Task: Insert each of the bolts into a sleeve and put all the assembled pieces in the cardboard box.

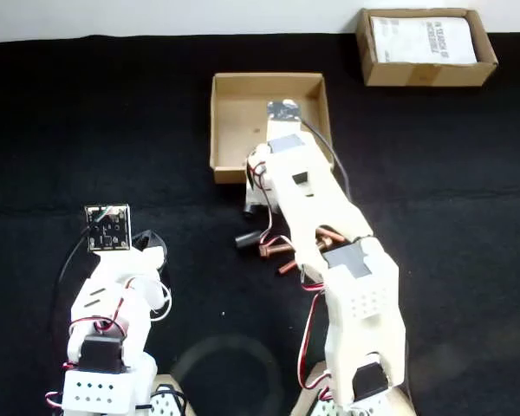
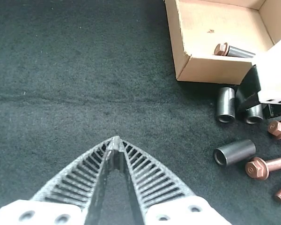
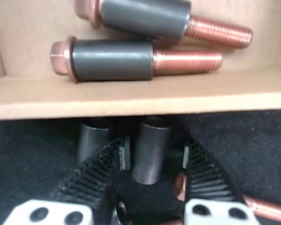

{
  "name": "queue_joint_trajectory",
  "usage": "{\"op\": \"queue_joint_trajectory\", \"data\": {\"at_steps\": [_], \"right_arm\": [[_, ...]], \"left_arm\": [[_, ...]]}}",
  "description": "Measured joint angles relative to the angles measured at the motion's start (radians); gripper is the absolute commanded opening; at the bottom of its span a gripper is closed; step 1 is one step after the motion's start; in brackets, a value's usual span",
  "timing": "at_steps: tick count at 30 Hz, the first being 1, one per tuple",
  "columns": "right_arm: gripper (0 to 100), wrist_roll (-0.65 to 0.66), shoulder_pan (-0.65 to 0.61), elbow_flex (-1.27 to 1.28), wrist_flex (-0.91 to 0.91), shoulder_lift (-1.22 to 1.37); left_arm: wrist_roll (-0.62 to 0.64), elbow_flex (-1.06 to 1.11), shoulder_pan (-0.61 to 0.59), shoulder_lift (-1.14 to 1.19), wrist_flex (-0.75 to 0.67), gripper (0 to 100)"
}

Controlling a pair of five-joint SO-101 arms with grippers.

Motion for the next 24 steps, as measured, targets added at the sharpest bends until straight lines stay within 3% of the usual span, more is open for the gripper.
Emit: {"op": "queue_joint_trajectory", "data": {"at_steps": [1,8,18,24], "right_arm": [[0.0,0.000,0.000,0.000,0.000,0.009],[0.8,0.000,0.020,-0.054,0.038,0.052],[0.8,0.000,0.046,-0.473,0.411,0.014],[0.8,0.000,0.060,-0.700,0.585,-0.132]], "left_arm": [[0.000,0.000,0.000,0.000,0.000,1],[0.000,0.000,0.000,0.000,0.000,1],[0.002,0.000,0.000,0.000,0.028,1],[0.000,0.000,0.087,0.000,0.097,1]]}}
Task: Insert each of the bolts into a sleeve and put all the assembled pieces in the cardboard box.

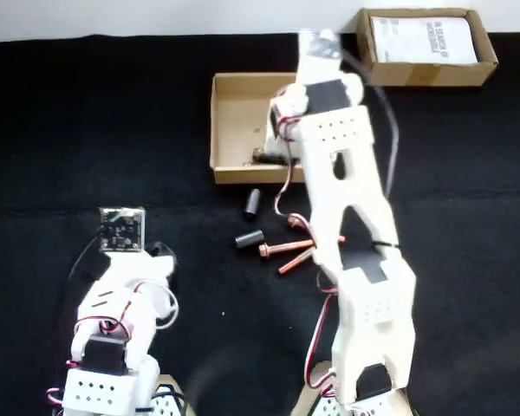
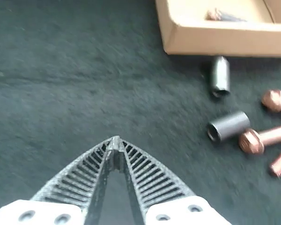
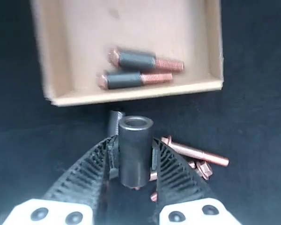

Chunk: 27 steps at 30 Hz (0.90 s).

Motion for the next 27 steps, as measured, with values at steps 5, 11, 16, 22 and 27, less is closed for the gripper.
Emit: {"op": "queue_joint_trajectory", "data": {"at_steps": [5,11,16,22,27], "right_arm": [[0.8,0.044,0.025,0.043,0.015,-0.216],[0.8,0.117,0.026,0.354,0.015,-0.608],[0.8,0.137,0.081,0.712,0.015,-0.976],[0.8,0.143,0.267,1.163,-0.002,-1.347],[0.8,0.230,0.557,1.511,-0.186,-1.534]], "left_arm": [[0.035,0.000,0.018,0.000,0.002,1],[0.098,0.000,0.018,0.000,0.002,1],[0.103,0.000,0.018,0.000,0.002,1],[0.103,0.000,0.018,0.000,0.002,1],[0.103,-0.012,0.025,0.000,0.015,1]]}}
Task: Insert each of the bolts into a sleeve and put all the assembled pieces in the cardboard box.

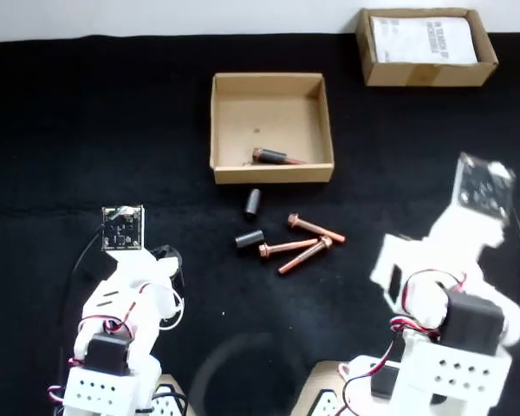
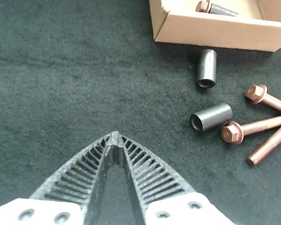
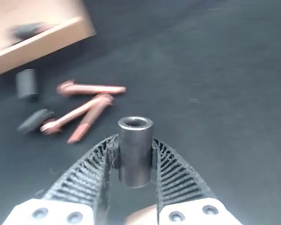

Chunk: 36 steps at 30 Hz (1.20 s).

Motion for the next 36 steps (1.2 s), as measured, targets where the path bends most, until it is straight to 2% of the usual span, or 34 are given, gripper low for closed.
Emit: {"op": "queue_joint_trajectory", "data": {"at_steps": [4,7,11,16,20,27,30,36], "right_arm": [[0.8,0.089,0.235,0.255,-0.239,-0.095],[0.8,0.138,0.356,0.407,-0.404,-0.138],[0.8,0.190,0.448,0.562,-0.586,-0.183],[0.8,0.236,0.523,0.707,-0.736,-0.224],[0.8,0.250,0.552,0.793,-0.799,-0.250],[0.8,0.252,0.568,0.867,-0.864,-0.319],[0.8,0.252,0.569,0.885,-0.868,-0.353],[0.8,0.252,0.569,0.942,-0.868,-0.420]], "left_arm": [[-0.052,-0.100,0.078,0.000,0.091,1],[-0.064,-0.187,0.141,0.002,0.118,1],[-0.064,-0.319,0.175,0.100,0.120,1],[-0.054,-0.621,0.186,0.439,0.129,1],[0.072,-0.974,0.275,0.801,0.219,1],[0.358,-1.571,0.509,1.410,0.428,1],[0.462,-1.737,0.551,1.634,0.454,1],[0.624,-1.935,0.555,1.985,0.454,1]]}}
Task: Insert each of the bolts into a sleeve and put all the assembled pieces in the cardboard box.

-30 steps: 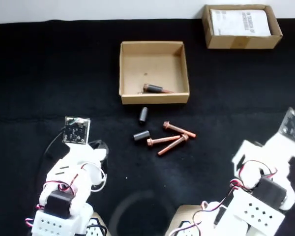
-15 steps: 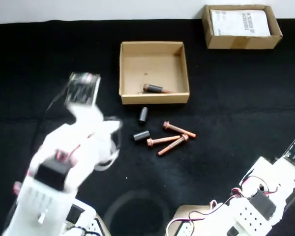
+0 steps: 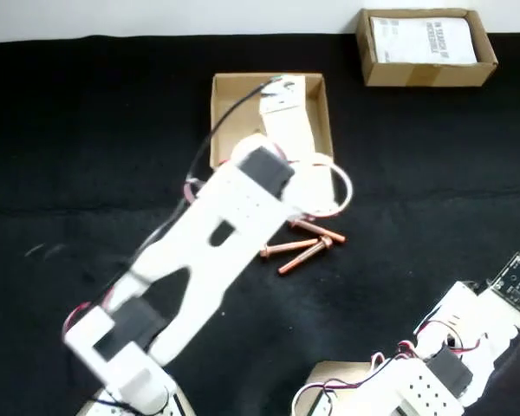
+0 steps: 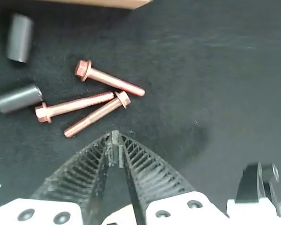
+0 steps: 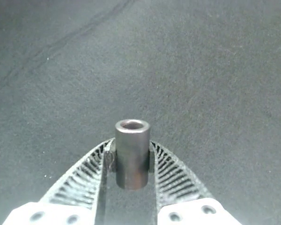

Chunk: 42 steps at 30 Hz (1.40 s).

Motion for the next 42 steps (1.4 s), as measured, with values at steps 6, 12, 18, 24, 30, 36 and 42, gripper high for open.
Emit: {"op": "queue_joint_trajectory", "data": {"at_steps": [6,12,18,24,30,36,42], "right_arm": [[0.8,0.003,0.000,0.064,0.000,-0.083],[0.8,0.058,0.006,0.103,0.000,-0.144],[0.8,0.091,0.026,0.107,0.035,-0.192],[0.8,0.100,0.031,0.107,0.063,-0.196],[0.8,0.100,0.031,0.107,0.063,-0.196],[0.8,0.100,0.031,0.121,0.063,-0.196],[0.8,0.100,0.031,0.123,0.063,-0.196]], "left_arm": [[0.069,-0.152,0.000,0.319,0.000,1],[0.077,-0.333,0.000,0.543,0.005,1],[0.077,-0.422,-0.038,0.638,0.005,12],[0.077,-0.431,-0.063,0.644,0.051,16],[0.077,-0.431,-0.063,0.646,0.080,16],[0.077,-0.454,-0.061,0.647,0.120,16],[0.077,-0.474,-0.063,0.651,0.161,16]]}}
